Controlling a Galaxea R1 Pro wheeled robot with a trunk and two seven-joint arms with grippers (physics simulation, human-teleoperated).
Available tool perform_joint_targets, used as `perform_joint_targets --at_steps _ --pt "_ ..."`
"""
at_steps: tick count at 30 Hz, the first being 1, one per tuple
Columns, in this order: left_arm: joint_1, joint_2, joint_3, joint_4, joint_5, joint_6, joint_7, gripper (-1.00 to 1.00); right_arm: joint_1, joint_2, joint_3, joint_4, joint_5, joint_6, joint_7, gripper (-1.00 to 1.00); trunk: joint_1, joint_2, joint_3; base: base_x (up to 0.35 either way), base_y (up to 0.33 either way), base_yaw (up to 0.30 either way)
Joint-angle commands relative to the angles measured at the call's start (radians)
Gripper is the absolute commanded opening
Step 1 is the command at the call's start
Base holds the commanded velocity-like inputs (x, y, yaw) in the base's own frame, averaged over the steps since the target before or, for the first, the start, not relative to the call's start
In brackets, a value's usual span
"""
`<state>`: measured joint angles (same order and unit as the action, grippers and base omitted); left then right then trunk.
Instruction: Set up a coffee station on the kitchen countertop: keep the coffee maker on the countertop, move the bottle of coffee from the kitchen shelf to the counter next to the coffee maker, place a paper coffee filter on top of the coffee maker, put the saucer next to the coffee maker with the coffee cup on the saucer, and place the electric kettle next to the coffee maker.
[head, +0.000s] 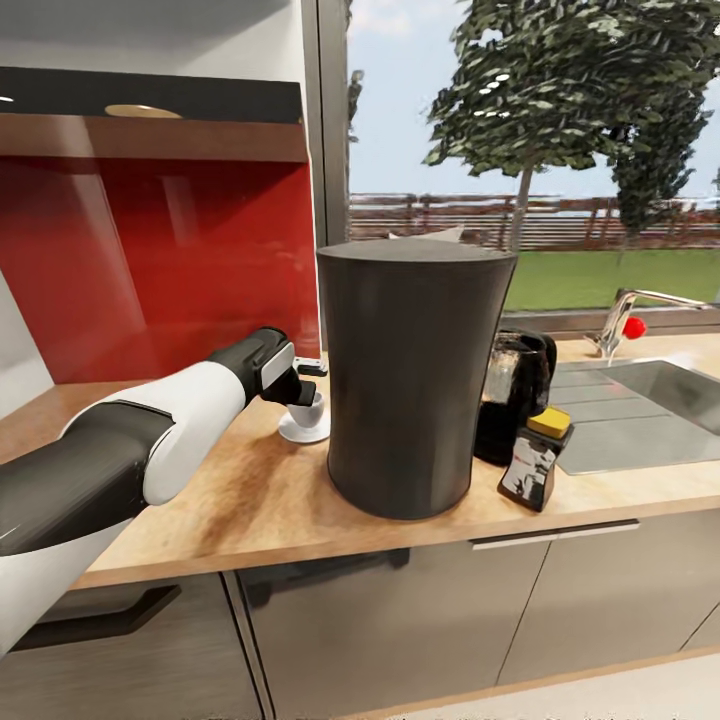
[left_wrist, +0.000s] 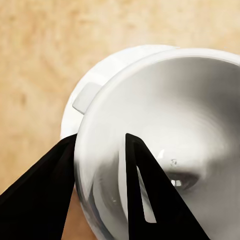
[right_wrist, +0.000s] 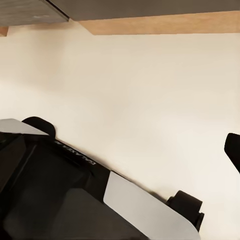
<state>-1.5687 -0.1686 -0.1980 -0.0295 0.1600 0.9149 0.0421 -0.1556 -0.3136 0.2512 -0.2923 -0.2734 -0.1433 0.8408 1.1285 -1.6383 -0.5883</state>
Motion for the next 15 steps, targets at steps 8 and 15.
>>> perform_joint_targets --at_steps 8,15 --pt "-0.001 0.000 -0.006 -0.001 0.010 0.004 0.005 -1.00 -0.001 -0.002 0.008 0.001 -0.006 -0.007 0.000 1.00 0.000 -0.001 -0.005 0.037 0.000 0.000" --pt "-0.001 0.000 -0.006 -0.001 0.010 0.004 0.005 -1.00 -0.001 -0.002 0.008 0.001 -0.006 -0.007 0.000 1.00 0.000 -0.001 -0.006 0.019 0.000 0.000"
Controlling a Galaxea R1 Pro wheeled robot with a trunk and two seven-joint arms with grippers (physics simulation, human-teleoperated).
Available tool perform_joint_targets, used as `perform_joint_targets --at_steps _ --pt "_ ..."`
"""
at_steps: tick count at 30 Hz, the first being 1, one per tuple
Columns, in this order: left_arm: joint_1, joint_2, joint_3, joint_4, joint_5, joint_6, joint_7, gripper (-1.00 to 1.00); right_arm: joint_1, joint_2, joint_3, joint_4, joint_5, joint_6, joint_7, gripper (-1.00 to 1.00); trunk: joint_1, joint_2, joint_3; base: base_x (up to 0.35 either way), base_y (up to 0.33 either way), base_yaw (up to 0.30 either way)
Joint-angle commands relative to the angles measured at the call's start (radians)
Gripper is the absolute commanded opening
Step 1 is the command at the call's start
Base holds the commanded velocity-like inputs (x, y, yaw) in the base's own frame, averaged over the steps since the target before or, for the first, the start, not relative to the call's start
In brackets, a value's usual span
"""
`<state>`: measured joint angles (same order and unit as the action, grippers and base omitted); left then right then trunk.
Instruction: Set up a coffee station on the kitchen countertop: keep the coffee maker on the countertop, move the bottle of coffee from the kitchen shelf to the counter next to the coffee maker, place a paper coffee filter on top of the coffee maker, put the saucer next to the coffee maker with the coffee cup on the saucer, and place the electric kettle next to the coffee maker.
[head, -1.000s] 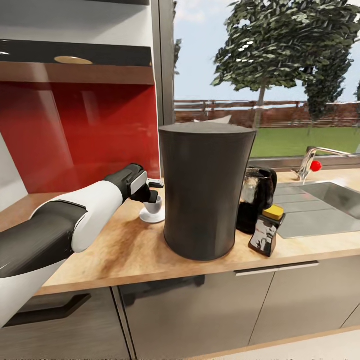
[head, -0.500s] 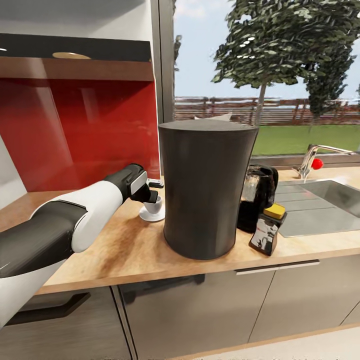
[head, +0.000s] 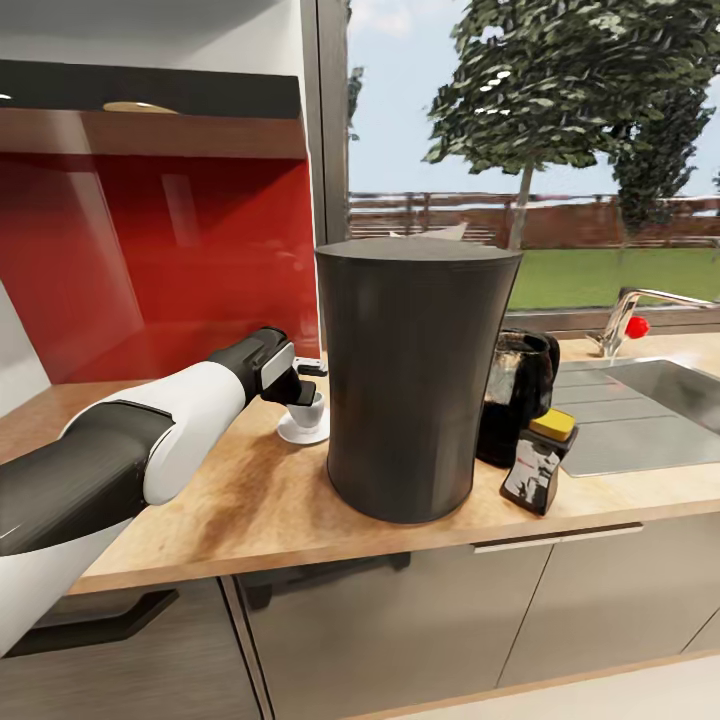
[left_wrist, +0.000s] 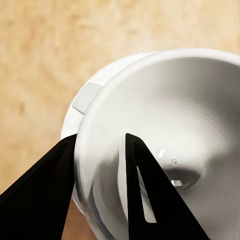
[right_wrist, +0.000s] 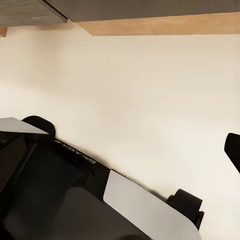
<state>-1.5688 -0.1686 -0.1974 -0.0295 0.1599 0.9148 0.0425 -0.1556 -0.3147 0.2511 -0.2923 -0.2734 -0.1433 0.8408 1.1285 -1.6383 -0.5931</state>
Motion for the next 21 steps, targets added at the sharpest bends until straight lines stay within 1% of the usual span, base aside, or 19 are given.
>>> perform_joint_targets --at_steps 1,6,16,21 --pt "-0.001 0.000 -0.007 -0.001 0.010 0.004 0.005 -1.00 -0.001 -0.001 0.008 0.001 -0.006 -0.007 0.000 1.00 0.000 -0.001 -0.002 0.003 0.000 0.000" --pt "-0.001 0.000 -0.007 -0.001 0.010 0.004 0.005 -1.00 -0.001 -0.001 0.008 0.001 -0.006 -0.007 0.000 1.00 0.000 -0.001 -0.007 0.001 0.000 0.000" --pt "-0.001 0.000 -0.007 -0.001 0.010 0.004 0.005 -1.00 -0.001 -0.001 0.008 0.001 -0.006 -0.007 0.001 1.00 0.000 -0.001 -0.010 0.000 0.000 0.000" --pt "-0.001 0.000 -0.007 -0.001 0.010 0.004 0.005 -1.00 -0.001 0.000 0.008 0.001 -0.006 -0.007 0.001 1.00 0.000 -0.001 -0.017 0.000 0.000 0.000"
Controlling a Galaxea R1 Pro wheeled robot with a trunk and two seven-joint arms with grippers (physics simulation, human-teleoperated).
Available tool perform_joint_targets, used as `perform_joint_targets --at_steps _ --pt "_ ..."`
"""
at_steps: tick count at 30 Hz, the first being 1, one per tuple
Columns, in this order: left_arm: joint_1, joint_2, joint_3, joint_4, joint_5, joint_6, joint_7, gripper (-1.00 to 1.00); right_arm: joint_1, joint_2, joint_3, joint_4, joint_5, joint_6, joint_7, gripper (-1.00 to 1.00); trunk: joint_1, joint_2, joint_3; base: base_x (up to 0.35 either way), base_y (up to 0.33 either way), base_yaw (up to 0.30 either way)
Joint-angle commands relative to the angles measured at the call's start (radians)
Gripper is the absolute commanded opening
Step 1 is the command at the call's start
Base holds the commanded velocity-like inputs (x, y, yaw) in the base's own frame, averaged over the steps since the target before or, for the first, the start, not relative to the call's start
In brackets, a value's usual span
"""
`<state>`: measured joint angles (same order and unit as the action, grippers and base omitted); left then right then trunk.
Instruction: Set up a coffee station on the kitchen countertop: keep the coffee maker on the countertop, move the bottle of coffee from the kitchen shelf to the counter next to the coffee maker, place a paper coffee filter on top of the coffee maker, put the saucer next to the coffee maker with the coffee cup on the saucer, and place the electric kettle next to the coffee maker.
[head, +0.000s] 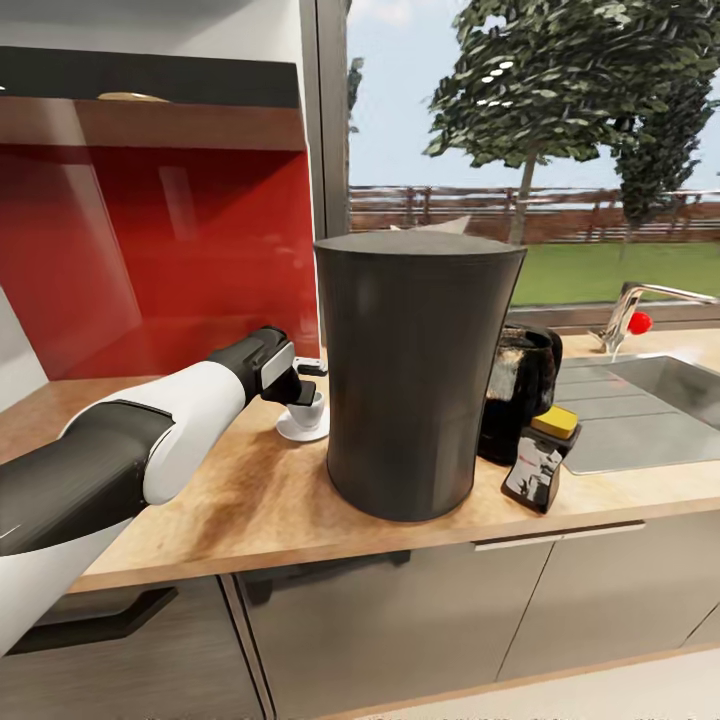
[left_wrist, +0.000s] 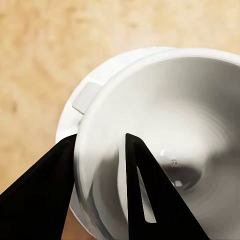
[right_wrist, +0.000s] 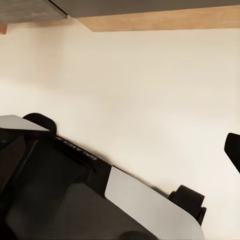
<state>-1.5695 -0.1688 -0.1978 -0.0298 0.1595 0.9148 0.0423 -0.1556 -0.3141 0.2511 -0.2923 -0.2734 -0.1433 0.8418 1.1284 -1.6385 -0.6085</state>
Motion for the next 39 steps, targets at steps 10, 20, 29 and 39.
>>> perform_joint_targets --at_steps 10,20,29,39 --pt "0.000 0.000 -0.006 -0.001 0.011 0.004 0.005 -1.00 -0.001 -0.001 0.008 0.001 -0.006 -0.007 -0.001 1.00 0.000 0.000 -0.007 0.000 0.000 0.000" --pt "0.000 0.000 -0.006 -0.001 0.011 0.004 0.005 1.00 -0.001 -0.001 0.008 0.001 -0.006 -0.007 -0.001 1.00 0.000 0.000 -0.007 0.000 0.000 0.000" --pt "0.000 0.000 -0.006 -0.001 0.011 0.004 0.005 1.00 -0.001 -0.001 0.008 0.001 -0.006 -0.007 -0.001 1.00 0.000 0.000 -0.007 0.000 0.000 0.000" --pt "0.000 0.000 -0.007 -0.001 0.011 0.004 0.004 1.00 -0.001 -0.002 0.008 0.001 -0.006 -0.007 -0.001 1.00 0.000 0.000 -0.007 0.000 0.000 0.000"
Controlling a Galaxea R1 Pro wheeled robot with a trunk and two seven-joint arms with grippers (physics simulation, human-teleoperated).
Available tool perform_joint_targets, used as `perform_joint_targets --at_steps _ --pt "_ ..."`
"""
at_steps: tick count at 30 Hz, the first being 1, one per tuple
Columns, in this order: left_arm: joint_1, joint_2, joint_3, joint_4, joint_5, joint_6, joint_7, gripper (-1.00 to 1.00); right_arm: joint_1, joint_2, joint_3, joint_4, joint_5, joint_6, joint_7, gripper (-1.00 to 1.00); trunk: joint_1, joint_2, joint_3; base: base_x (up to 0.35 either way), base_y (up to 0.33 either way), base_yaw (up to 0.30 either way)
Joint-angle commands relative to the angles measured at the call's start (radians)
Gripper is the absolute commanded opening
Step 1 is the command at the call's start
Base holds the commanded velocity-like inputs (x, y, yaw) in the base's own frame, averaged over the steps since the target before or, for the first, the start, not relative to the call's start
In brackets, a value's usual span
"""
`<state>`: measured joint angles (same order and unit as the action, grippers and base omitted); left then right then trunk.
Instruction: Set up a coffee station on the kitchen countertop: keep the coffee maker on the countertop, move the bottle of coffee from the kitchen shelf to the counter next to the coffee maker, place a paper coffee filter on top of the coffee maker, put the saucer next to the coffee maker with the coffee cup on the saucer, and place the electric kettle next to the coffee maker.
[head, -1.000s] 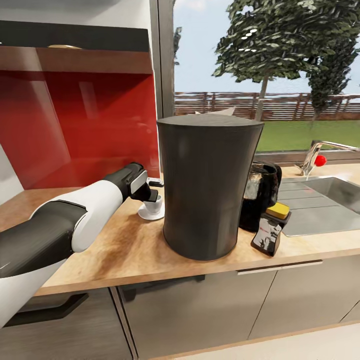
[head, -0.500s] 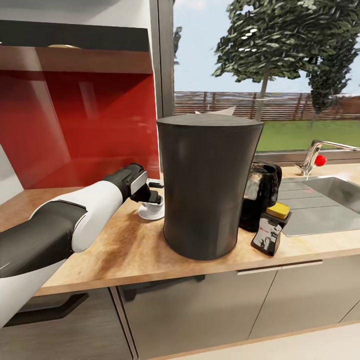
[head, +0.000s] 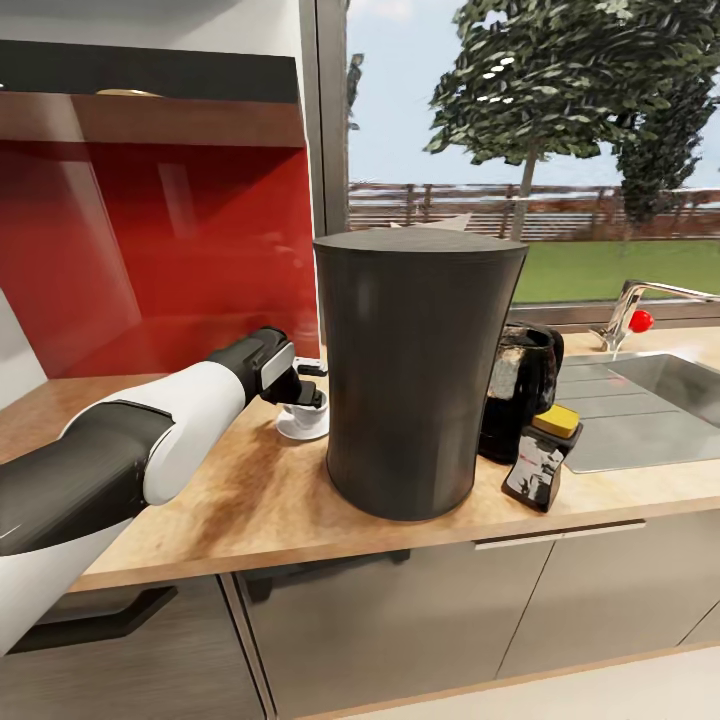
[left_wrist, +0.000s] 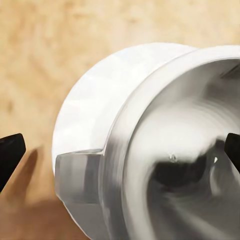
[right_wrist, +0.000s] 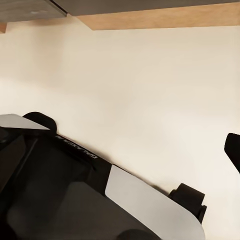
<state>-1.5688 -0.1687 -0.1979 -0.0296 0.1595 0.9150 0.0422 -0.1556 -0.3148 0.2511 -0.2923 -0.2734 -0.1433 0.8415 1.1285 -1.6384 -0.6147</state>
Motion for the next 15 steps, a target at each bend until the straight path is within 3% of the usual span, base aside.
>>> perform_joint_targets --at_steps 1,15 --pt "0.000 0.000 -0.007 -0.001 0.011 0.004 0.004 1.00 -0.001 -0.001 0.008 0.001 -0.006 -0.007 0.000 1.00 0.000 -0.001 -0.001 0.000 0.000 0.000" --pt "0.000 0.000 -0.007 -0.001 0.011 0.005 0.004 1.00 -0.001 0.000 0.008 0.001 -0.006 -0.007 -0.001 1.00 -0.050 0.090 0.040 0.000 0.000 0.000"
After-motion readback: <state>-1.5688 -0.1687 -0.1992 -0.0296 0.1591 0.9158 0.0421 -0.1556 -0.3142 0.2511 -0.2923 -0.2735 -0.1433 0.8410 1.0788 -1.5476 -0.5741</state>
